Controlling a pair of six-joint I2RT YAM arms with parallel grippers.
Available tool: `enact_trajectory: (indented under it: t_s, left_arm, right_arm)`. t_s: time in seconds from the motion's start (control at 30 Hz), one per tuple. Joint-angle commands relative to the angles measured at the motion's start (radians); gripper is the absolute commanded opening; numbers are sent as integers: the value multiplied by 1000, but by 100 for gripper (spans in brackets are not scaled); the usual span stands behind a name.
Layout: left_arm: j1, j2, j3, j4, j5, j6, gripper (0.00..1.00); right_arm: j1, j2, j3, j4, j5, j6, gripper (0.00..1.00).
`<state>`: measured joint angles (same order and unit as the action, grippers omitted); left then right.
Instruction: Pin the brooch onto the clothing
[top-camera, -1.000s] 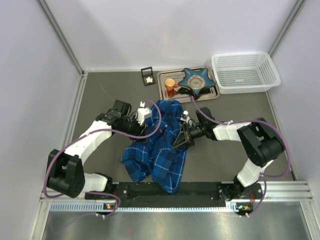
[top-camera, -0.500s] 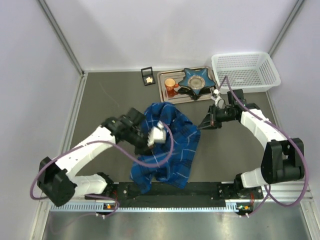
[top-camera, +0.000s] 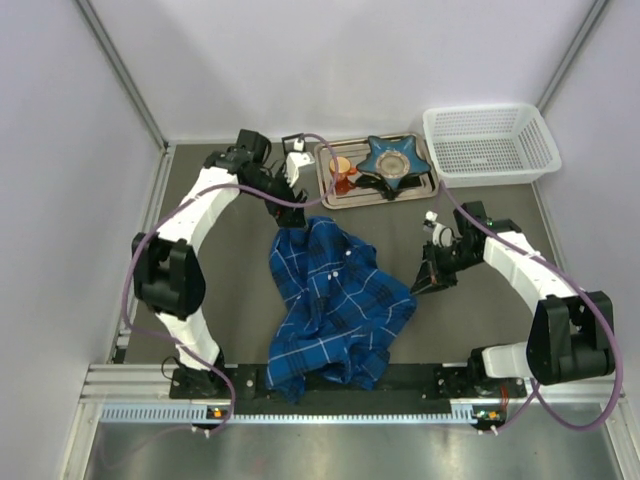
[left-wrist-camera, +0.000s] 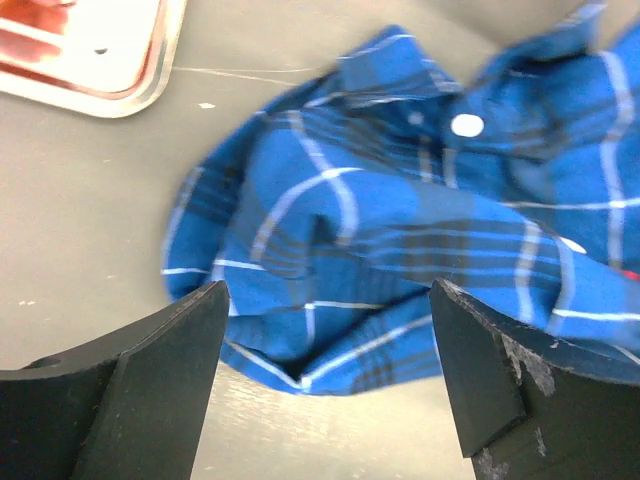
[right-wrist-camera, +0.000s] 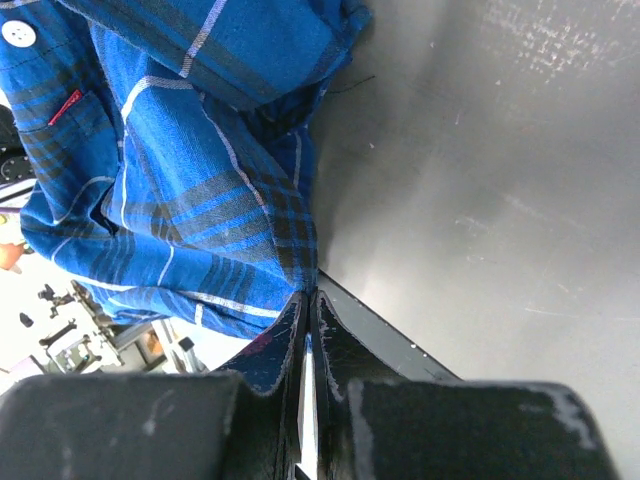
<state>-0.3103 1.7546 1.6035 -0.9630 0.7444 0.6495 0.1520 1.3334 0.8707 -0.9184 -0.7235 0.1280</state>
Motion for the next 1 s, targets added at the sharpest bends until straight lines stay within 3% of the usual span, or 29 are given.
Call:
enact_trajectory:
  t_s: [0.0,0.2,0.27,0.33,0.37,0.43,0.47,0.5,0.6,0.7,0.8,0.9,0.97]
  left_arm:
    - [11,98,32,183,-34,-68,87]
    - [10,282,115,102,-19,-65,88]
    - [10,316,93,104,-16,-82,78]
    - [10,332,90,80,9,-68,61]
    - [11,323,93,69,16,-65,42]
    - [25,292,93,79,26,-68,23]
    - [36,243,93,93,24,-79,8]
    - [46,217,96,131,23,-88,2]
    - [103,103,122,188,19,-125,0]
    - [112,1,174,147,-34,-51,0]
    - [105,-113,170,2,25,106,0]
    - [36,-278,3,-181,24,292,0]
    - [-80,-448,-250,-200,-57,386,3]
  right_arm:
    - [0,-8,53,-14,18,-34,0]
    - [0,-7,102,-16,52,-50,0]
    - [0,1,117,-16,61,-57,0]
    - [0,16,146,-17,81,-65,0]
    - [0,24,178,-17,87,-68,0]
    - [-3,55,224,-17,122,-86,0]
    - [-11,67,284,-16,128,-99,0]
    - [-20,82,321,-16,140,-119,0]
    - [-66,176,508,-17,142,-160,0]
    - [-106,275,753,-39,147,-218,0]
    - [-112,329,965,-123,92,-347,0]
    - [-112,268,957,-217,-6,-524,0]
    - [-100,199,792,-232,-14,-623,0]
